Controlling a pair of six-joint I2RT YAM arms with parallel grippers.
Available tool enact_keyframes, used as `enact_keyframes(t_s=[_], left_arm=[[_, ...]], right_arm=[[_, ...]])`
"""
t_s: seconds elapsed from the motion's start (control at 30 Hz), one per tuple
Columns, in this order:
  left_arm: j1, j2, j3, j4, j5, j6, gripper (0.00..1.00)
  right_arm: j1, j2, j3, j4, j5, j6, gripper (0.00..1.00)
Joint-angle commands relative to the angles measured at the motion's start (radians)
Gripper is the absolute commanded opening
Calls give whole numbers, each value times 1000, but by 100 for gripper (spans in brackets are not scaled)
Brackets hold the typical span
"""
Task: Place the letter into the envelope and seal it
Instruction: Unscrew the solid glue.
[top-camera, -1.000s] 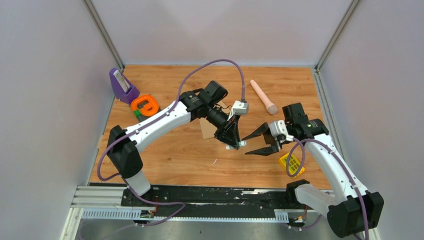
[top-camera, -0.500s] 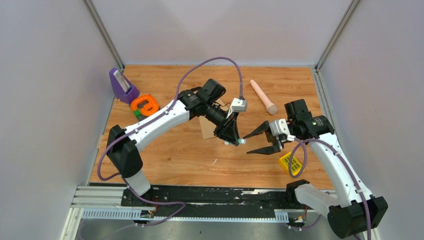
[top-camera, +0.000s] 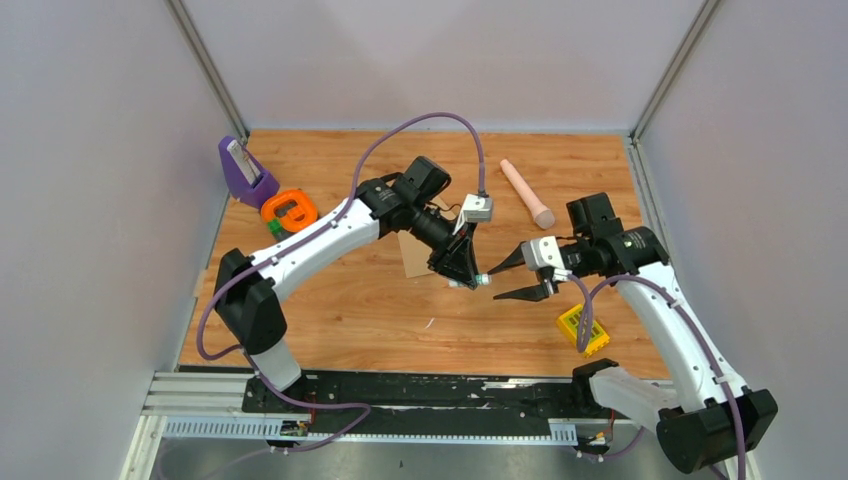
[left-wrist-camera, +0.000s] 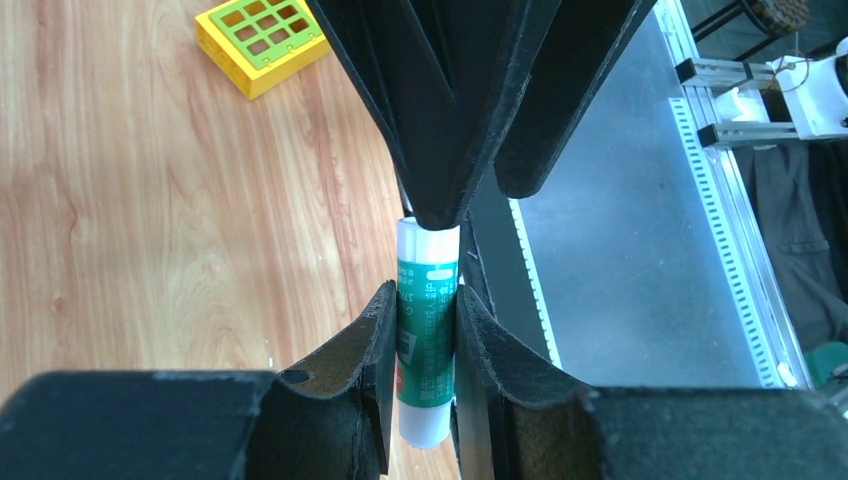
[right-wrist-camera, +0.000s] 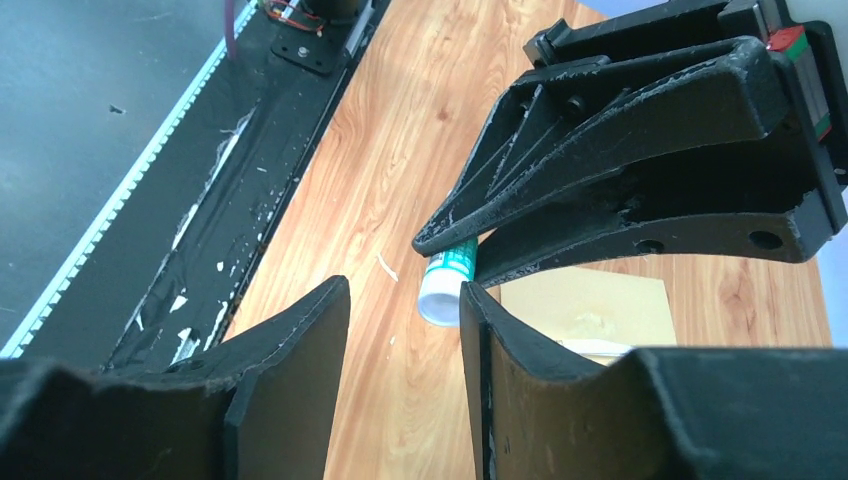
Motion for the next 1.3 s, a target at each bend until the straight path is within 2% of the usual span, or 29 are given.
enact_keyframes(t_s=[0.0,0.2,0.47,0.77,0.83,0.9,0.97,1.27], left_arm=[[1,3,26,11,24,9,0],[0,10,30,13,25,7,0],[-1,6,31,13,18,9,0],[0,-11,52,-10,-10,25,0],[0,-13,54,-12,-15,28,0],[0,-16,55,-15,-26,32,0],[0,-19,59,-18,-41,38,0],[0,-56,70,-41,-121,73,0]], right_arm=[[14,11,33,38,69,-23,45],[24,19,24,77,71,16,44],[35,10,-14,150,79,97,31],[37,-6,-35,162,102,135,32],[38,-6,-36,171,99,159,29],[38,-4,-30,193,96,212,19],[38,0,-20,222,92,289,15],[37,6,-16,254,65,585,17]])
